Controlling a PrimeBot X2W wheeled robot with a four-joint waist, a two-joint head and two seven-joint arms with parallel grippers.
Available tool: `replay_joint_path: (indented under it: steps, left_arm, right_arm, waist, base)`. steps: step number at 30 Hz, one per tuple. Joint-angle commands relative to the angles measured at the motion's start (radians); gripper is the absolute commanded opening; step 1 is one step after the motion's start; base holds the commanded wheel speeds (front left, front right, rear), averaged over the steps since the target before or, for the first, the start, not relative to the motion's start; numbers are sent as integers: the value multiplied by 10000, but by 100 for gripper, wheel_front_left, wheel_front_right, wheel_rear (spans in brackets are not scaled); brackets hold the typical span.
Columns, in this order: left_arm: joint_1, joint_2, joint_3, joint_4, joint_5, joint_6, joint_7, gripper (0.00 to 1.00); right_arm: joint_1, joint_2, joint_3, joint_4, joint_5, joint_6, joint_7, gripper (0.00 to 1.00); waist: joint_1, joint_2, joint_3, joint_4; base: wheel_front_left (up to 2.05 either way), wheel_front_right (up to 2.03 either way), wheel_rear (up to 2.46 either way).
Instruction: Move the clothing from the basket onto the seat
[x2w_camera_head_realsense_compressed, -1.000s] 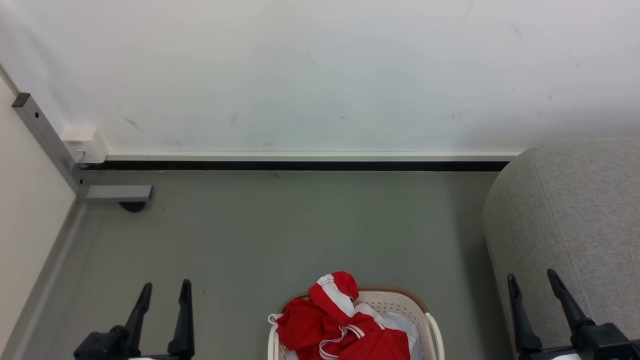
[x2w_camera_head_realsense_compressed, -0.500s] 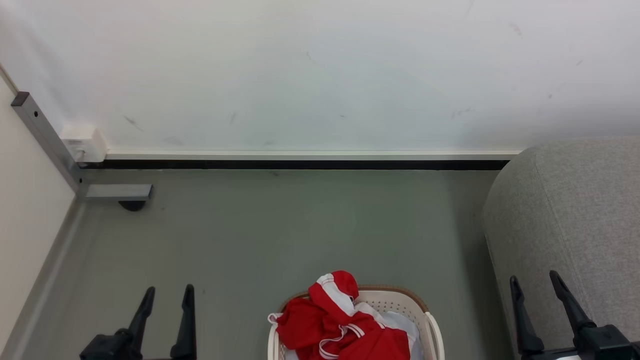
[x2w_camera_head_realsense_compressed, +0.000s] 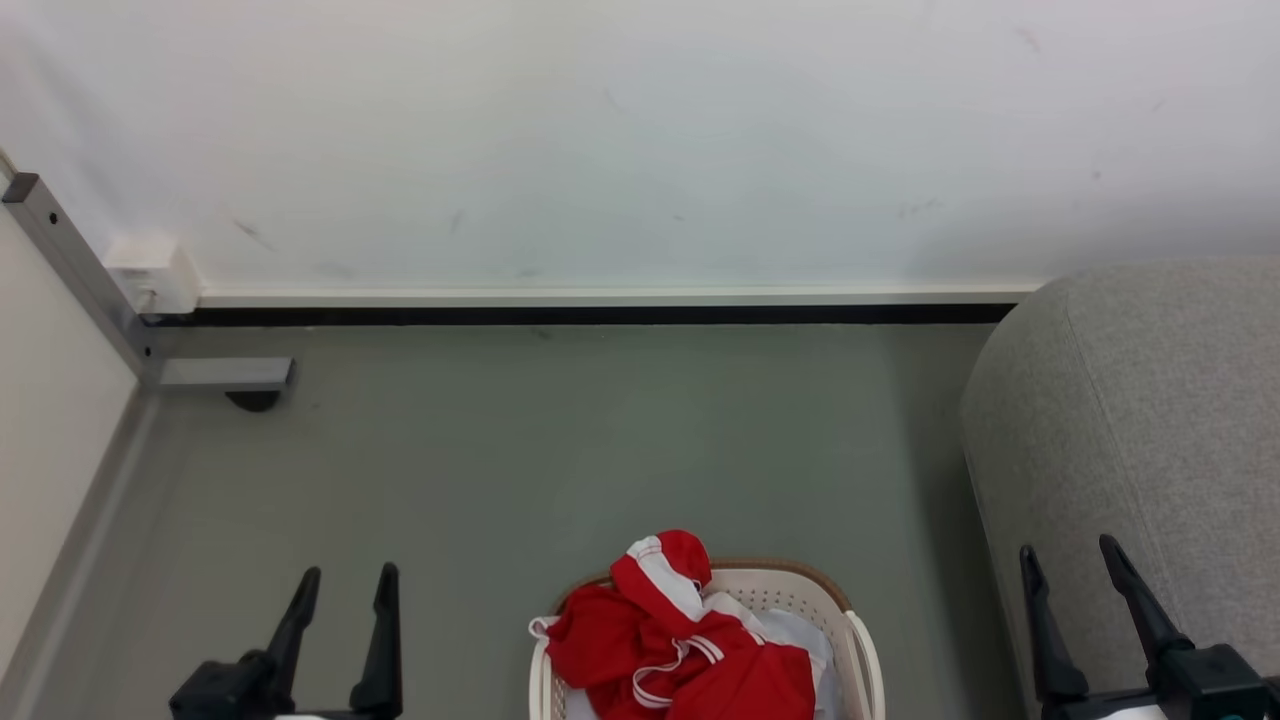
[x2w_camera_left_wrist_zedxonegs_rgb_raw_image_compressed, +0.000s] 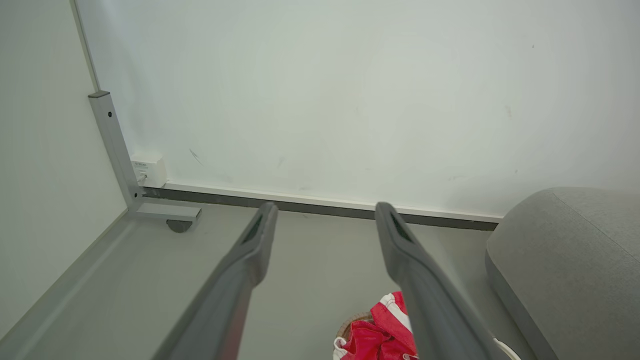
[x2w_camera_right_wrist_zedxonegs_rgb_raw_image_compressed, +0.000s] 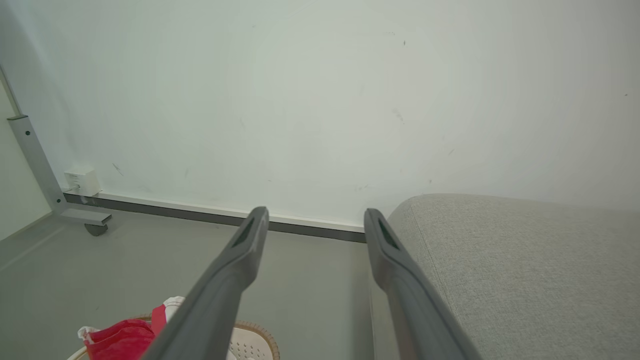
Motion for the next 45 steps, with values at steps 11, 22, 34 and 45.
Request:
replay_joint_path:
  steps: [11,22,34,45]
  left_arm:
    - [-1417,423,-1099,75,-13,9,-7,100]
    - [-4804,903,-3917,2154,638,9,271,100]
    - [-7281,344,-6030,4830,1234,11,2268,100]
    - [-8853,226,-6592,6821,1716,477,3230,100]
  right_arm:
    - [-915,-58,62,-640,160,-21,3,100]
    - [-2440,-52,366,-1544,503,-21,3,100]
    - [-3564,-43,595,-2276,792,-21,3,100]
    - [-4112,-43,958,-2944,799,-21,3,100]
  waist:
    - [0,0,1717,-516]
    - [0,0,4385,-1294]
    - [0,0,6511,-2094]
    - [0,0,8043,-2553]
  base:
    - [0,0,0]
    - [0,0,0]
    - [0,0,0]
    - [0,0,0]
